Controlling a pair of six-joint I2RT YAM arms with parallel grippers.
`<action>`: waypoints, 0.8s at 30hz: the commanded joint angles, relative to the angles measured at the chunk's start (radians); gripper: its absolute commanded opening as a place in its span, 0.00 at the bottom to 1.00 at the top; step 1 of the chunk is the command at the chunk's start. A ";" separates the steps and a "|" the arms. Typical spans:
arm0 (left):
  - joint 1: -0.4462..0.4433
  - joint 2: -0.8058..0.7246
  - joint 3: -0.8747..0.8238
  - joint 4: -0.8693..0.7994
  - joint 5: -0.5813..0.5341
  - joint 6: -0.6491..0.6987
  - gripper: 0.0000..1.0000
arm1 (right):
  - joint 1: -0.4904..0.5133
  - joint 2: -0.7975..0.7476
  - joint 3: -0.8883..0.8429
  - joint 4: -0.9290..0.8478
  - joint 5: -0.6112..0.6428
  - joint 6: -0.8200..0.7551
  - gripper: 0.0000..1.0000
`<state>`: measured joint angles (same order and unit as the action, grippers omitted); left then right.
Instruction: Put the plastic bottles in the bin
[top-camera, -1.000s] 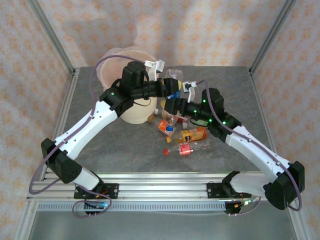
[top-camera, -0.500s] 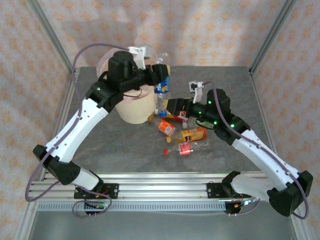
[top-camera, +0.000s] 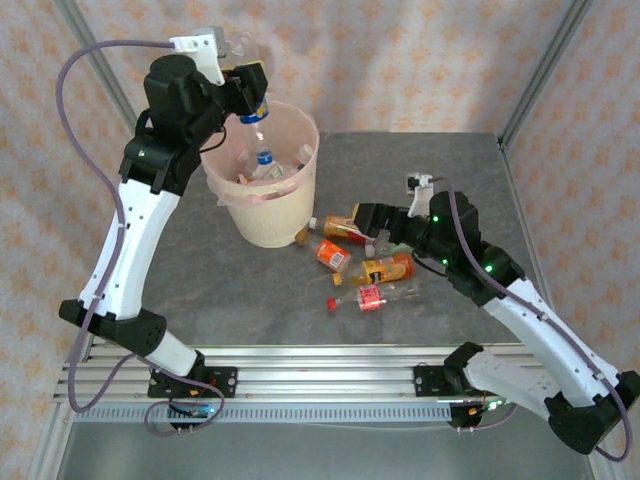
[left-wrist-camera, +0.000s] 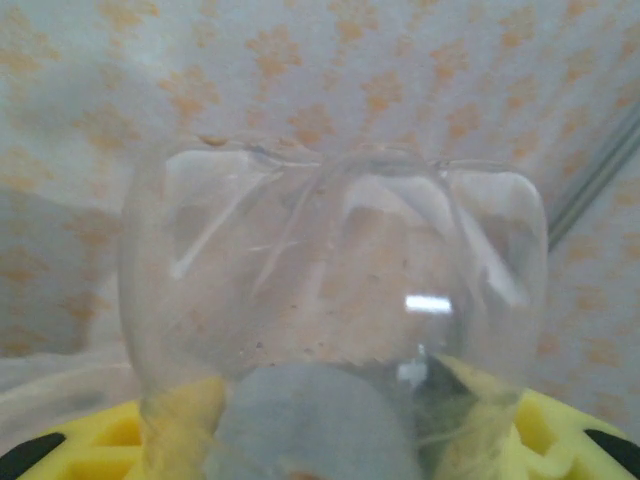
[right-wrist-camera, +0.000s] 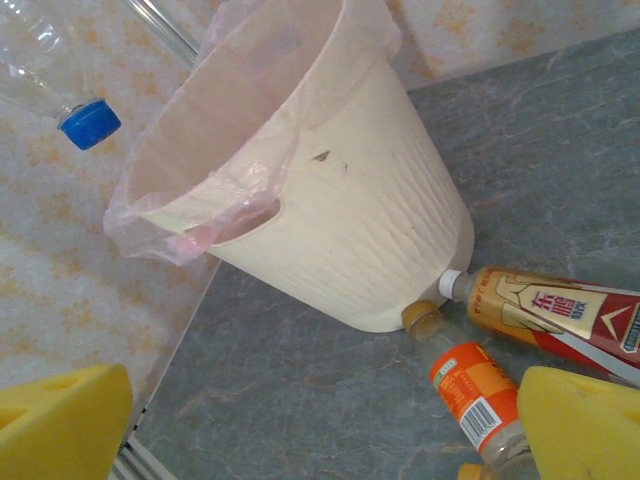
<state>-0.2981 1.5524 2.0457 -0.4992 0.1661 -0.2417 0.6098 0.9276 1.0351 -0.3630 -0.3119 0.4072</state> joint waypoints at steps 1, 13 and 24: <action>0.011 0.036 0.049 -0.071 -0.081 0.178 0.48 | -0.001 -0.016 -0.019 -0.032 0.048 0.008 0.99; 0.017 0.139 0.052 -0.157 -0.123 0.485 0.53 | -0.001 -0.043 -0.017 -0.119 0.151 0.025 0.99; 0.017 0.195 0.020 -0.271 -0.005 0.572 0.55 | -0.001 -0.100 0.018 -0.371 0.538 0.184 0.99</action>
<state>-0.2871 1.7260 2.0712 -0.7086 0.1093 0.2752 0.6098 0.8593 1.0191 -0.6437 0.0834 0.5301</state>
